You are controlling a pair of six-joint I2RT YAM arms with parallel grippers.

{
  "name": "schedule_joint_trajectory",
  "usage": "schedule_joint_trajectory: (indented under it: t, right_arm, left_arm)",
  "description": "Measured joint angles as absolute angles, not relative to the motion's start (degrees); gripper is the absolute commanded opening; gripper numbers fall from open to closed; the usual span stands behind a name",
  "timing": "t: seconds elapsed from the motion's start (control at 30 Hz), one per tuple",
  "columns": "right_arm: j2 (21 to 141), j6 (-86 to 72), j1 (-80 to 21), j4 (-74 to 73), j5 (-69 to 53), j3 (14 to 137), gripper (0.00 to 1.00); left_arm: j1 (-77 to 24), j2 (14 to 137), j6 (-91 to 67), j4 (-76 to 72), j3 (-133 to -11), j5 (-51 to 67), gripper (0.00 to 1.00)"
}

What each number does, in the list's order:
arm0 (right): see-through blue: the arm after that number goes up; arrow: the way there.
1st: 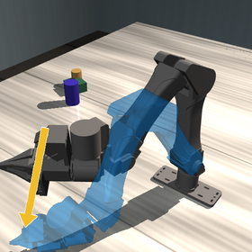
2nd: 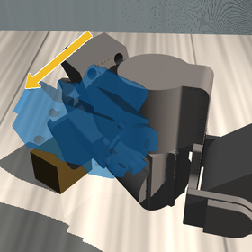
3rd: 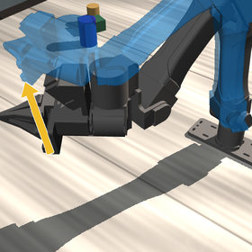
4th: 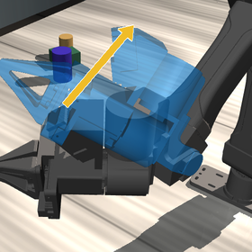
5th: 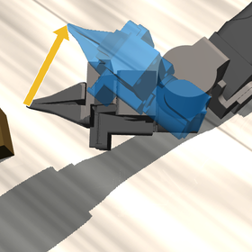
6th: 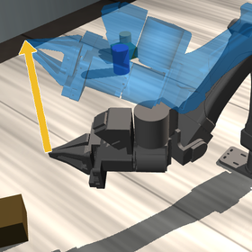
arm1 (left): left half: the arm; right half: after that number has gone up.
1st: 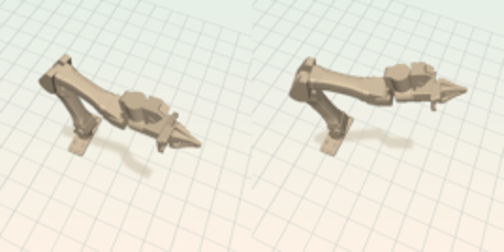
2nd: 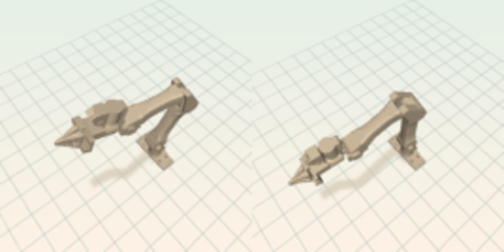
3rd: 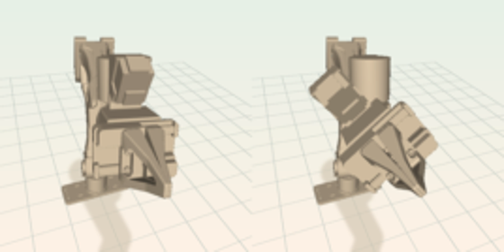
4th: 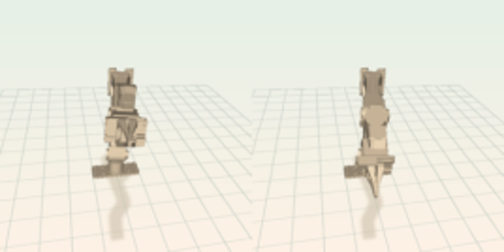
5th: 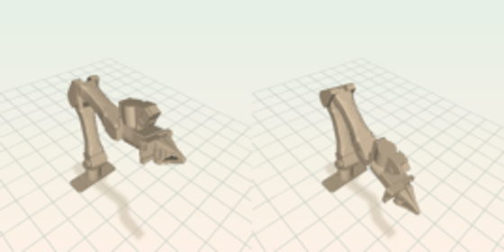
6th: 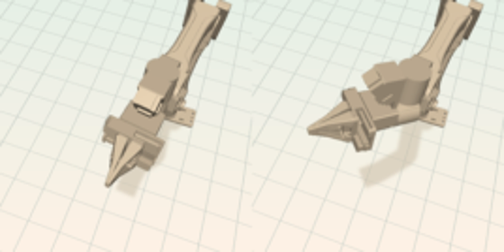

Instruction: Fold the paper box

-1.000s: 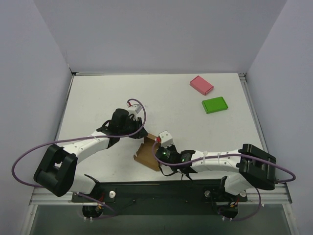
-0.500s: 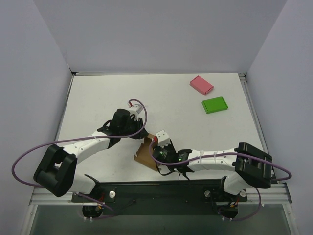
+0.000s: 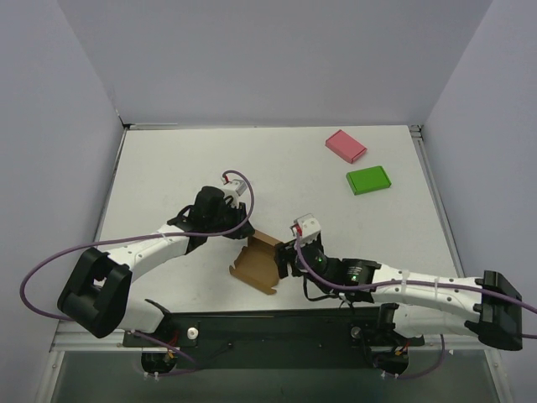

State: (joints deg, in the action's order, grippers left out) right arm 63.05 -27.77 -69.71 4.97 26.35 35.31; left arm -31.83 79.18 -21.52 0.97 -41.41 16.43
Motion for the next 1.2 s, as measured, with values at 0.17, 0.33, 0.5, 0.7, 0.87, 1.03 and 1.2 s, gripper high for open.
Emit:
schedule_joint_trajectory:
  t: [0.17,0.33,0.5,0.7,0.87,1.03,1.2]
  right_arm:
    - [54.7,-29.9,-61.4,3.4,24.6,30.7,0.62]
    - [52.7,-31.7,-54.2,1.5,22.8,25.4,0.54]
    - [56.8,-31.2,-53.7,2.5,17.7,23.6,0.5]
    - [61.4,-28.5,-54.9,7.9,12.2,22.6,0.49]
    - [64.2,-25.5,-56.0,12.3,9.6,22.6,0.49]
    - [66.7,-23.4,-56.4,16.1,8.4,22.6,0.5]
    - [68.9,-21.3,-56.4,19.6,7.3,22.6,0.56]
  left_arm:
    - [-31.8,79.2,-21.3,1.1,-41.4,16.4,0.31]
    - [-31.8,79.2,-21.2,1.3,-41.5,16.4,0.31]
    - [-31.8,79.2,-21.1,1.5,-41.6,16.4,0.31]
    - [-31.9,79.2,-20.8,1.5,-41.6,16.5,0.31]
    - [-31.9,79.2,-20.7,1.5,-41.6,16.5,0.3]
    - [-31.9,79.2,-20.7,1.5,-41.6,16.5,0.3]
    - [-31.9,79.2,-20.7,1.5,-41.6,16.5,0.3]
